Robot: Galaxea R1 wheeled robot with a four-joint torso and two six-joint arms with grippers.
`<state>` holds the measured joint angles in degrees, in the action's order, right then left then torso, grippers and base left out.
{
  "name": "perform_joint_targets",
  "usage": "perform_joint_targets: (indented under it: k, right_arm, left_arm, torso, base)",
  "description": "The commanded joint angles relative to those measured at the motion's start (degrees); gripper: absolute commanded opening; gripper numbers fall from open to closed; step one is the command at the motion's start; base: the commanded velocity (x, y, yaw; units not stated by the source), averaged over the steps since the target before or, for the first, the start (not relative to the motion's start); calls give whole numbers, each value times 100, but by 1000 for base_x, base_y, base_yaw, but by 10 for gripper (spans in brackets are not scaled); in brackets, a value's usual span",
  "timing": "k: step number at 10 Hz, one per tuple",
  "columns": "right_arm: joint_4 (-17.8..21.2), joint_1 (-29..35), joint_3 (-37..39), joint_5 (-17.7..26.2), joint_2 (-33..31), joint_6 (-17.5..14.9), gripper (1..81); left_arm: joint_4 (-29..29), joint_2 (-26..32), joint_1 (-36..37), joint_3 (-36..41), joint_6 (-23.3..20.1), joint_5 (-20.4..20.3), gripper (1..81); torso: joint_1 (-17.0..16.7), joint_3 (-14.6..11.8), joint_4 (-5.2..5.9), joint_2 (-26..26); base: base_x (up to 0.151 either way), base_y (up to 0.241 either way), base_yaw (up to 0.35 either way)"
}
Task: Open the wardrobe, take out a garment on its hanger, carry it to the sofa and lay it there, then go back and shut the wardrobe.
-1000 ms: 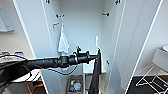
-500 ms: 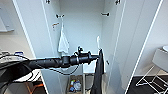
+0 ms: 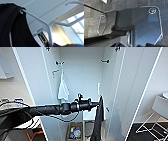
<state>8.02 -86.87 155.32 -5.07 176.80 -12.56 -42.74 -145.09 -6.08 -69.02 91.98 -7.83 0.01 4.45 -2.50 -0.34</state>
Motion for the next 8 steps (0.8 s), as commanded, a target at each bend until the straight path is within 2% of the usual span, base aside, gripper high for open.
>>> perform_joint_targets:
  k: [1,4,6,8]
  right_arm:
    - [-29,235,-82,314,-107,-36,811]
    - [-64,209,-362,428,-669,-107,811]
    - [-152,156,-996,551,-1171,-107,811]
    - [-266,51,-1304,560,-1399,-107,811]
  left_arm:
    - [-112,-20,1052,99,-66,-211,10]
    - [-217,50,990,126,-57,-158,10]
    - [-235,94,946,152,-57,-158,10]
    - [-252,190,894,214,-66,-158,10]
  torso:
    - [0,0,0,0]
    - [2,0,0,2]
    - [0,0,0,2]
    - [2,0,0,2]
  base:
    - [0,0,-220]
    - [0,0,-221]
    - [0,0,-221]
    - [0,0,-221]
